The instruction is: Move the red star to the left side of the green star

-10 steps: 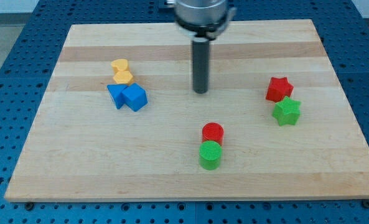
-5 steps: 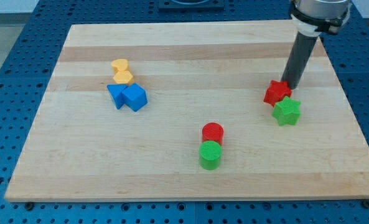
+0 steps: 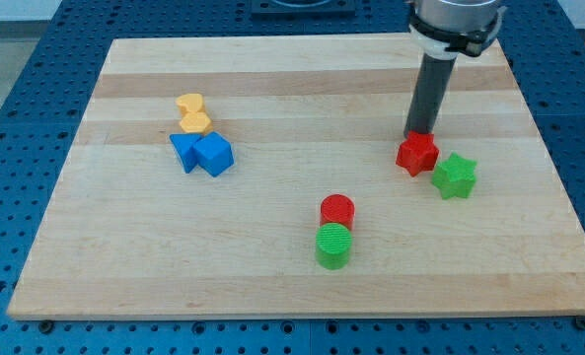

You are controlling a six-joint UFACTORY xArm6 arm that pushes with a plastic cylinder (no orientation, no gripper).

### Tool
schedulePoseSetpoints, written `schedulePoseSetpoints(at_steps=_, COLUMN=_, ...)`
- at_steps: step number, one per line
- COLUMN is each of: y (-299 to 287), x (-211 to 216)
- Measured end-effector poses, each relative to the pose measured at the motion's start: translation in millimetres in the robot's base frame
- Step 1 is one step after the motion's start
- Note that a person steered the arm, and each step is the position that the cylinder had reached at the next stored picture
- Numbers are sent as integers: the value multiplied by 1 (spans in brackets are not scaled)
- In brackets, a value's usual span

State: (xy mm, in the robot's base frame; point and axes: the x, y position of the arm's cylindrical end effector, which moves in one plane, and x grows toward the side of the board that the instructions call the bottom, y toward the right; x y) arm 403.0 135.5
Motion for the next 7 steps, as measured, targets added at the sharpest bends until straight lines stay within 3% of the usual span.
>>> schedulePoseSetpoints(at_steps=4, y=-47, x=17)
schedulePoseSetpoints(at_steps=5, y=-13, x=10)
schedulePoseSetpoints(at_steps=7, y=1, x=10)
